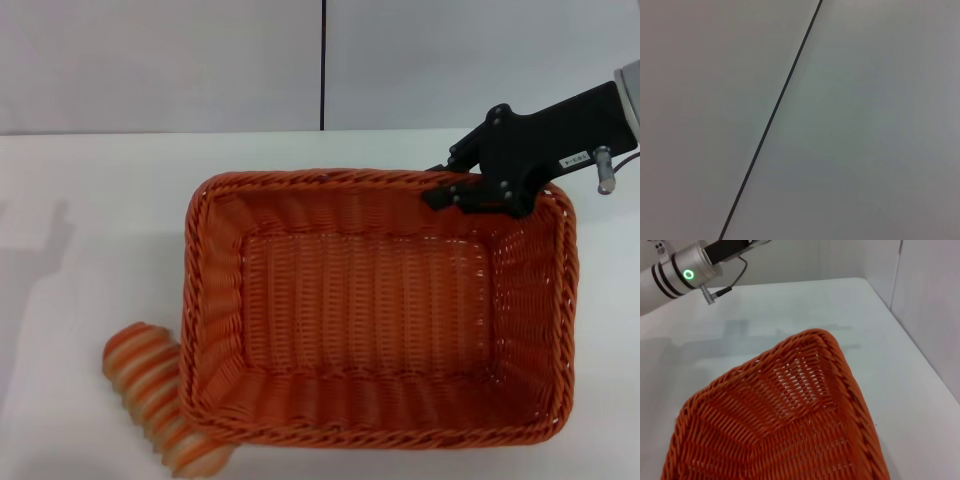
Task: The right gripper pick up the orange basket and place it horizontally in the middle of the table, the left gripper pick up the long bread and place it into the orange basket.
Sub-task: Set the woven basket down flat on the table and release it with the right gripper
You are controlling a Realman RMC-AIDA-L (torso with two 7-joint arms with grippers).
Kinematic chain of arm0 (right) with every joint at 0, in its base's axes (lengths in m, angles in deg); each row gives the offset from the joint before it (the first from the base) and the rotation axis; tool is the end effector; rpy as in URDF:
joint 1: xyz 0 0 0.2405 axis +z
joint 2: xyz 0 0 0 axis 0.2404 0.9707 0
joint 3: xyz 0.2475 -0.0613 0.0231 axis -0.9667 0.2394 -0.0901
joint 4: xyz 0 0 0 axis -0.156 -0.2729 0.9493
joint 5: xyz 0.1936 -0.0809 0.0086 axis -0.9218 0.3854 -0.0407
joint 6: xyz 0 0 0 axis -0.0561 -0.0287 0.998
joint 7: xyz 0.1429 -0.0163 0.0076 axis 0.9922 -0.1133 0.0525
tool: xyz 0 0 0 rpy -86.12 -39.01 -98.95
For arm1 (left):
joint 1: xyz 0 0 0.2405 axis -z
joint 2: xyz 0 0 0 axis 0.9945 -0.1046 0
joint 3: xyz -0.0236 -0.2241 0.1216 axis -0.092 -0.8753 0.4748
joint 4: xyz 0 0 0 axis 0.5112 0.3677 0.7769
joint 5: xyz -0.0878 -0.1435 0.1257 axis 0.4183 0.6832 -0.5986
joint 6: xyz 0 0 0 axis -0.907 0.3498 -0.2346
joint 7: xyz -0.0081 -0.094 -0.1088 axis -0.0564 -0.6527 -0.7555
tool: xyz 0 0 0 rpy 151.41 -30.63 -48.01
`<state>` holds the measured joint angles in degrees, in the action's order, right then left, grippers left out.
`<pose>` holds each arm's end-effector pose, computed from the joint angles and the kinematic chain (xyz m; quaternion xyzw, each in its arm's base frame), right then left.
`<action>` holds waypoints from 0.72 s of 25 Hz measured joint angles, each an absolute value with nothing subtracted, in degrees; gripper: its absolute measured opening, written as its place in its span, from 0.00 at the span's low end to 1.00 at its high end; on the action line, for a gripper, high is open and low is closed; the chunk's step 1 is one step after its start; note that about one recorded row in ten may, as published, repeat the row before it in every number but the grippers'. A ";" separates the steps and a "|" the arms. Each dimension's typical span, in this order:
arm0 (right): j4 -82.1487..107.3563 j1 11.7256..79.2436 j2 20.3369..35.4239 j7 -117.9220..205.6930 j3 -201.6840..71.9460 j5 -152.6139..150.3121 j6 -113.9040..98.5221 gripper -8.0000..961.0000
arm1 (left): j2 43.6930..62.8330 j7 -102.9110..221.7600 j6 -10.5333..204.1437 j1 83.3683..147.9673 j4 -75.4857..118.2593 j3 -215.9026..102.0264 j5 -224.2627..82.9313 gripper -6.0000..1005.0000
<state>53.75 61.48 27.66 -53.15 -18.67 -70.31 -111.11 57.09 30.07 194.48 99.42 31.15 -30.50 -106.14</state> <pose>0.1725 0.3870 0.0228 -0.9981 0.0253 0.0535 0.0181 -0.3411 0.2216 0.0340 -0.5581 -0.2312 -0.5198 0.6041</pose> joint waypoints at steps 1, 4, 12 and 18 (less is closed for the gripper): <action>53.75 61.48 27.66 -53.15 -18.67 -70.31 -111.11 0.17 | 57.09 30.07 194.47 99.41 31.15 -30.51 -106.14 0.75; 54.00 61.46 27.29 -53.20 -18.66 -70.24 -111.10 0.17 | 57.08 29.99 194.47 99.33 31.15 -30.51 -106.14 0.75; 54.41 61.86 27.02 -54.07 -17.98 -70.08 -111.37 0.17 | 57.08 29.95 194.48 99.21 31.68 -30.51 -106.14 0.74; 54.29 63.09 27.83 -54.67 -17.38 -69.91 -111.41 0.19 | 57.09 29.94 194.48 99.41 31.86 -30.51 -106.14 0.73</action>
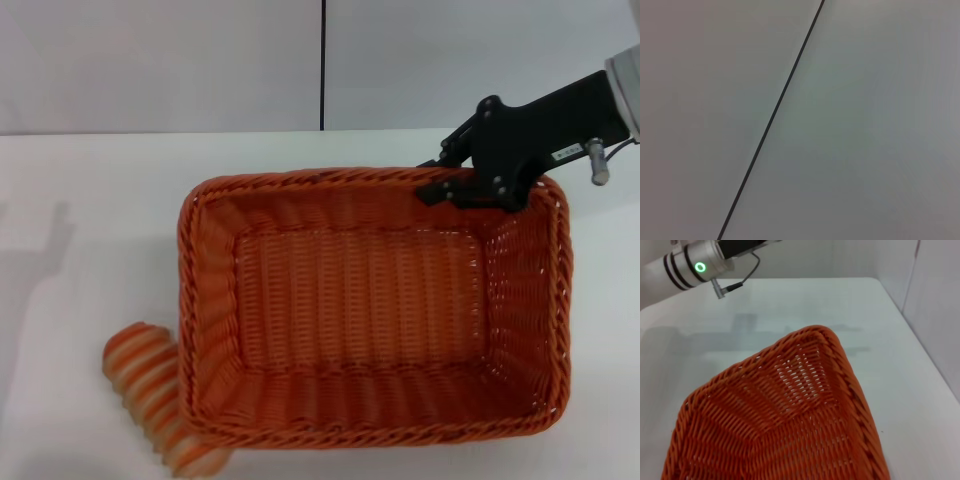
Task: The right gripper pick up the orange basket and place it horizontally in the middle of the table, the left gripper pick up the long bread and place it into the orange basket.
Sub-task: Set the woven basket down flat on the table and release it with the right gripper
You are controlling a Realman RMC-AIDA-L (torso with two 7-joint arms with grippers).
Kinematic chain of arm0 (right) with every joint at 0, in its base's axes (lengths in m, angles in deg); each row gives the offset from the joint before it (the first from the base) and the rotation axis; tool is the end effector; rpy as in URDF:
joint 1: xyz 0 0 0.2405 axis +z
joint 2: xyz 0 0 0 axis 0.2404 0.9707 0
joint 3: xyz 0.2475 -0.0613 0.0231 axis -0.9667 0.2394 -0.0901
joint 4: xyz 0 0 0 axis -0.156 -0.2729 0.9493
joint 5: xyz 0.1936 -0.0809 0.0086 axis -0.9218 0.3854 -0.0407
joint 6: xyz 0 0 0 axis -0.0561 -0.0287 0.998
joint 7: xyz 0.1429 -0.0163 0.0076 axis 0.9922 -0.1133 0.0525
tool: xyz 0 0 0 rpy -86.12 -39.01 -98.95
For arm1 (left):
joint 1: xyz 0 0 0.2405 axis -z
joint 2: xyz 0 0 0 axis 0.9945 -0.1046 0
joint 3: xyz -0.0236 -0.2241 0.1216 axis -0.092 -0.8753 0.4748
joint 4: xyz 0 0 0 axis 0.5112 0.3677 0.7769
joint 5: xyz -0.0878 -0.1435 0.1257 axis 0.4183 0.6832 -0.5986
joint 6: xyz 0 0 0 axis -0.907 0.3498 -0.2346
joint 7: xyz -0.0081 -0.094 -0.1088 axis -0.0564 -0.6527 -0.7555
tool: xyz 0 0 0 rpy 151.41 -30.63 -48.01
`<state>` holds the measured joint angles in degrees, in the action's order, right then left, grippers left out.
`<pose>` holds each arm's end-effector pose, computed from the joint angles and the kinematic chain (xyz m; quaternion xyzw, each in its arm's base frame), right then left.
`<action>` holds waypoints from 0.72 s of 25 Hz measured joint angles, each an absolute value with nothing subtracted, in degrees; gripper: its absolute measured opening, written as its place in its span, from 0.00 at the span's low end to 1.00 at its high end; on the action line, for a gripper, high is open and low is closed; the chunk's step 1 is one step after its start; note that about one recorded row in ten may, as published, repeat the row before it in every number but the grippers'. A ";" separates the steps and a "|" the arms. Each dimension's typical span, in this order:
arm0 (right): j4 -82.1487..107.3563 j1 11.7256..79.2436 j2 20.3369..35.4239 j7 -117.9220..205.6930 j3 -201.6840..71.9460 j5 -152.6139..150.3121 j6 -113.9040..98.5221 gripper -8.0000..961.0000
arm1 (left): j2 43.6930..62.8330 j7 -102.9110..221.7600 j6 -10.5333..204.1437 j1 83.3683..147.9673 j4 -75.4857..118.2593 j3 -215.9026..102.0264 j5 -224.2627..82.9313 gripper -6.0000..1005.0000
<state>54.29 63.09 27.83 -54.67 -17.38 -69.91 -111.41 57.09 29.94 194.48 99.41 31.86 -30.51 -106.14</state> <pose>0.1608 0.3896 0.0200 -0.9990 -0.0095 0.0429 0.0098 -0.3413 0.2203 0.0319 -0.5564 -0.2378 -0.5206 0.6024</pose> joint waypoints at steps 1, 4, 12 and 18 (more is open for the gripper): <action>54.24 63.28 27.93 -54.67 -17.07 -69.88 -111.32 0.20 | 57.09 29.95 194.48 99.47 31.86 -30.51 -106.14 0.73; 54.09 63.50 28.03 -54.50 -16.59 -69.84 -110.93 0.21 | 57.09 29.95 194.47 99.60 31.85 -30.51 -106.14 0.73; 54.27 63.65 28.21 -52.03 -17.17 -69.17 -109.80 0.25 | 57.09 29.95 194.43 99.83 31.85 -30.51 -106.14 0.72; 55.99 62.72 28.22 -51.74 -17.21 -69.18 -108.64 0.31 | 57.04 29.95 194.22 100.10 31.85 -30.51 -106.14 0.72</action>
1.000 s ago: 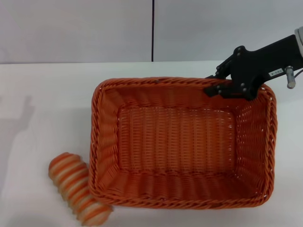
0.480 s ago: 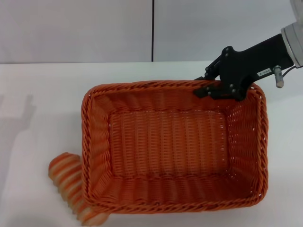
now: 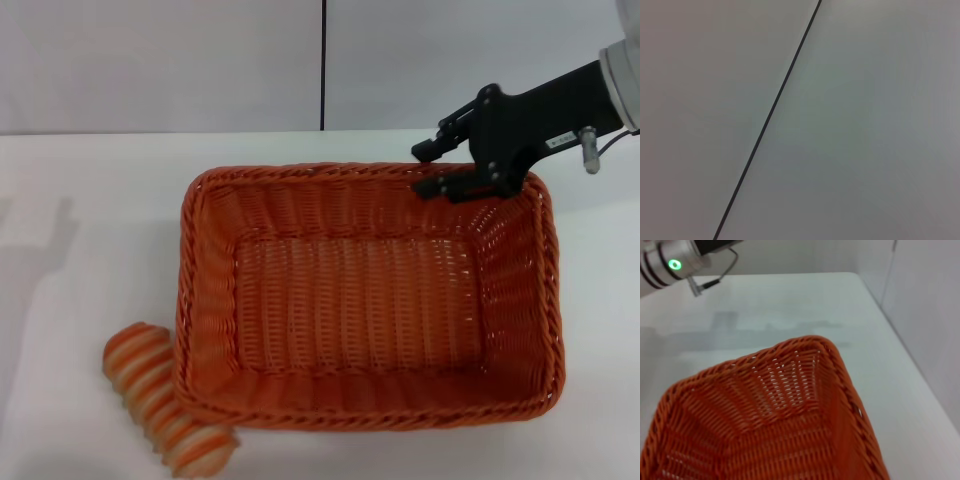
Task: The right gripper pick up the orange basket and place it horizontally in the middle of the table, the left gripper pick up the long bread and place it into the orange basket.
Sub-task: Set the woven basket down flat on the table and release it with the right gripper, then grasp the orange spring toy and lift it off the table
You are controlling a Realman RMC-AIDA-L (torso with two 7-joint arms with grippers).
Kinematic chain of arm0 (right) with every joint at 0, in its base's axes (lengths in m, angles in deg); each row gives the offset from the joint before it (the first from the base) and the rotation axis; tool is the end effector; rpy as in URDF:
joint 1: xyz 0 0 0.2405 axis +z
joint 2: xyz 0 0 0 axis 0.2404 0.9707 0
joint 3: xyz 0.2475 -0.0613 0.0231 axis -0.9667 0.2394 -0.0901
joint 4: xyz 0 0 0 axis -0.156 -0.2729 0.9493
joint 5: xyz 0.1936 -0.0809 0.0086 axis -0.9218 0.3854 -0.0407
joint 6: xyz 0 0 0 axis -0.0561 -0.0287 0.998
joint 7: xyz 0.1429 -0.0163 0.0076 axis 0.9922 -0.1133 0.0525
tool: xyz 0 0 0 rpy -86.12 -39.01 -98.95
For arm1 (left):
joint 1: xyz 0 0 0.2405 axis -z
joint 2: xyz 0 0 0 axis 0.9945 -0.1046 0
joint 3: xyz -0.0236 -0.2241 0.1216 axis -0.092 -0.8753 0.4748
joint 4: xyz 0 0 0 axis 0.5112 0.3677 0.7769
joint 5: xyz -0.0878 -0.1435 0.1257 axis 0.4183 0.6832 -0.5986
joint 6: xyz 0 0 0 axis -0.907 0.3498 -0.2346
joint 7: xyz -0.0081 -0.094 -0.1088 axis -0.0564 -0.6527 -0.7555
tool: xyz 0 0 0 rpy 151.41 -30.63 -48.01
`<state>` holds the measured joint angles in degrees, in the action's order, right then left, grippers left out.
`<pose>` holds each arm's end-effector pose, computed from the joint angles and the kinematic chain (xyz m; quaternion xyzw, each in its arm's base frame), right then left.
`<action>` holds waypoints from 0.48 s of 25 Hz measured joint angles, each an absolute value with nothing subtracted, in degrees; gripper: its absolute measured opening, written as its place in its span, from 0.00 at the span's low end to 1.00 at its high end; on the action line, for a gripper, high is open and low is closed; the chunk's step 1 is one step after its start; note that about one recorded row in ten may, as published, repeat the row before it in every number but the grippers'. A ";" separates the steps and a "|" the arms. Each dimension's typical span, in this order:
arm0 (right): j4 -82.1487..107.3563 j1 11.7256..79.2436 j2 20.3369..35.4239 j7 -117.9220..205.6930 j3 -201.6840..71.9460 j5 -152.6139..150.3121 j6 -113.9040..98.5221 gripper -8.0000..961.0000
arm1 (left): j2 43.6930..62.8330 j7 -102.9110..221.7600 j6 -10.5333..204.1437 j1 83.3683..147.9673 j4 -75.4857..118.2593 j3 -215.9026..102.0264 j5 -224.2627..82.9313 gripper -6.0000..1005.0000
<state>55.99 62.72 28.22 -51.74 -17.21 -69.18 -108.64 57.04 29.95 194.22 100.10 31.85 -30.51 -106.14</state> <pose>0.1604 0.3964 0.0212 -0.9986 0.0088 0.0348 0.0382 -0.3393 0.2248 0.0319 -0.5583 -0.2357 -0.5226 0.5996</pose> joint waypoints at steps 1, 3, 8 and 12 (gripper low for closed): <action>56.55 62.31 28.32 -51.74 -17.22 -69.29 -108.12 0.35 | 57.04 29.95 194.08 100.15 31.82 -30.51 -106.14 0.72; 58.22 61.08 28.73 -51.96 -17.63 -69.47 -106.58 0.41 | 57.02 29.95 193.78 100.19 31.68 -30.51 -106.14 0.72; 62.69 57.90 30.64 -54.37 -22.09 -70.27 -102.12 0.41 | 57.00 29.95 193.00 100.37 31.48 -30.51 -106.14 0.71; 62.71 55.62 31.10 -57.56 -25.75 -74.83 -100.88 0.41 | 57.00 29.95 192.71 100.59 31.41 -30.51 -106.14 0.71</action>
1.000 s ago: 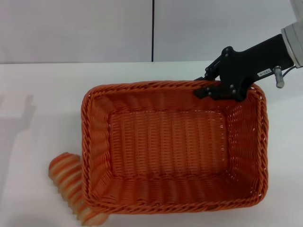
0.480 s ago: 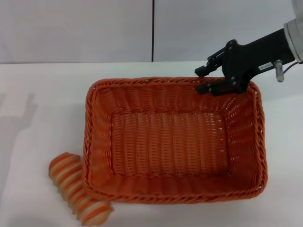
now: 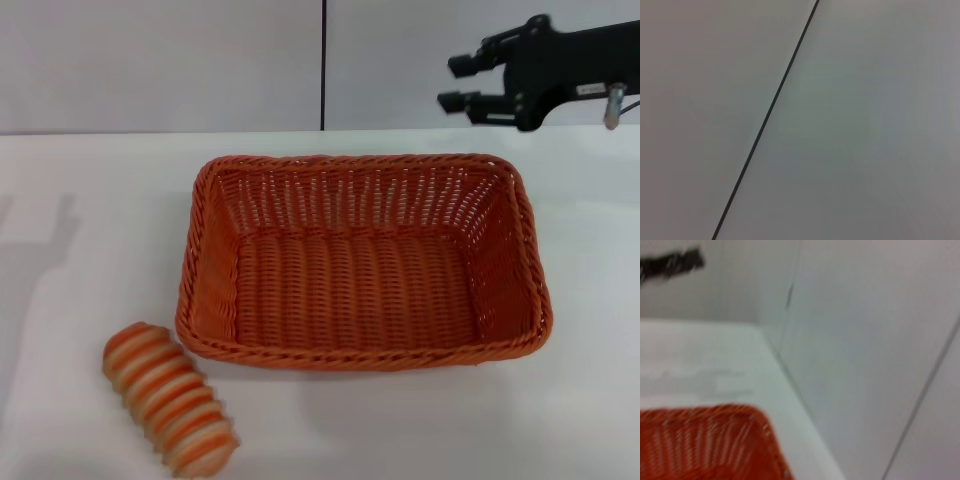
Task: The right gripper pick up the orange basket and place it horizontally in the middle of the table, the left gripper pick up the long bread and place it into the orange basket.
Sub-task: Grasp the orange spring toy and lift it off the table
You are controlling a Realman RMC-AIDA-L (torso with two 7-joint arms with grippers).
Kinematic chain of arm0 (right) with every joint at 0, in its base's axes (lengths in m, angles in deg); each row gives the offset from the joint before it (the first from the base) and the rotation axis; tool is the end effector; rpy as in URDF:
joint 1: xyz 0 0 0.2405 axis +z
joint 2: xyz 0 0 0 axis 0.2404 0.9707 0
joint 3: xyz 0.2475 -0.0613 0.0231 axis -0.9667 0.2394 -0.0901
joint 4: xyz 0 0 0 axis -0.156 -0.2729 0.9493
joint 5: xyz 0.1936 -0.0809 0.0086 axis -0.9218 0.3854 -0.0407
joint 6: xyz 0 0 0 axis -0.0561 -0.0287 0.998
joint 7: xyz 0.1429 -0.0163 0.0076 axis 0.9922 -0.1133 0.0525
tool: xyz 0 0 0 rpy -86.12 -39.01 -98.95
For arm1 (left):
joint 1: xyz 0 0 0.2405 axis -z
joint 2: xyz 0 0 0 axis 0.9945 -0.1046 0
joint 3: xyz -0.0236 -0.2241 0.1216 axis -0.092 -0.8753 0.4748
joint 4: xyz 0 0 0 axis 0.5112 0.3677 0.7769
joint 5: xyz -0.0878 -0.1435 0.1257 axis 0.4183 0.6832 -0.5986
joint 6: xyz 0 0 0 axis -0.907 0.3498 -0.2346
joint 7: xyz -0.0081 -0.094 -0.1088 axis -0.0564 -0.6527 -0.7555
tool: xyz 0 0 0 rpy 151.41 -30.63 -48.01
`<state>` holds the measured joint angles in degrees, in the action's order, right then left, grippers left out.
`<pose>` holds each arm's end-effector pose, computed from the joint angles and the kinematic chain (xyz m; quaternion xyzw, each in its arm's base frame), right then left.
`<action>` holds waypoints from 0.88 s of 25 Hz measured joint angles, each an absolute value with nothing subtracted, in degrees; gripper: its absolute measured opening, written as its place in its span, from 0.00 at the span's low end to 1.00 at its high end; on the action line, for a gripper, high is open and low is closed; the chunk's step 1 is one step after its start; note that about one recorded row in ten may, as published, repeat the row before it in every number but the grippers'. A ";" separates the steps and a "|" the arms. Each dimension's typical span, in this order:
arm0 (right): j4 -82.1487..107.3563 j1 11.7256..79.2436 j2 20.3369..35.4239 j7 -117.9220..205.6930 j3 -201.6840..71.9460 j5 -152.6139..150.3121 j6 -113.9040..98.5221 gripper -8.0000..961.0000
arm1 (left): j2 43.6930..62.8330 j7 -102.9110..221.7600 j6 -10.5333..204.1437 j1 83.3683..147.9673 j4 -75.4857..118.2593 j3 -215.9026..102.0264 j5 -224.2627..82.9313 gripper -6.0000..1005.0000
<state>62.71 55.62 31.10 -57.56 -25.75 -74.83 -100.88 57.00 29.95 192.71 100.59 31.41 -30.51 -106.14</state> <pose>0.1794 0.4060 0.0482 -0.9753 0.0119 0.1180 0.1861 -0.3402 0.2300 0.0315 -0.5622 -0.2397 -0.5170 0.5993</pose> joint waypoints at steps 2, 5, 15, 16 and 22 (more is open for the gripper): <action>61.85 52.51 31.38 -60.27 -28.88 -80.90 -100.84 0.41 | 56.98 29.95 192.71 100.64 31.36 -30.48 -106.12 0.71; 60.78 49.40 31.55 -61.65 -30.89 -86.76 -101.04 0.41 | 56.80 29.81 192.74 100.56 31.01 -29.08 -106.14 0.71; 44.72 31.62 31.62 -69.64 -47.12 -115.73 -105.80 0.41 | 53.87 13.05 187.68 94.01 12.71 -11.96 -106.15 0.70; 42.78 30.10 31.72 -70.94 -49.24 -117.39 -106.18 0.41 | 52.61 10.92 186.65 93.18 10.36 -8.77 -106.17 0.70; 37.63 23.81 32.96 -73.48 -61.40 -119.82 -107.65 0.41 | 45.72 1.48 184.79 92.20 6.61 -3.43 -116.20 0.69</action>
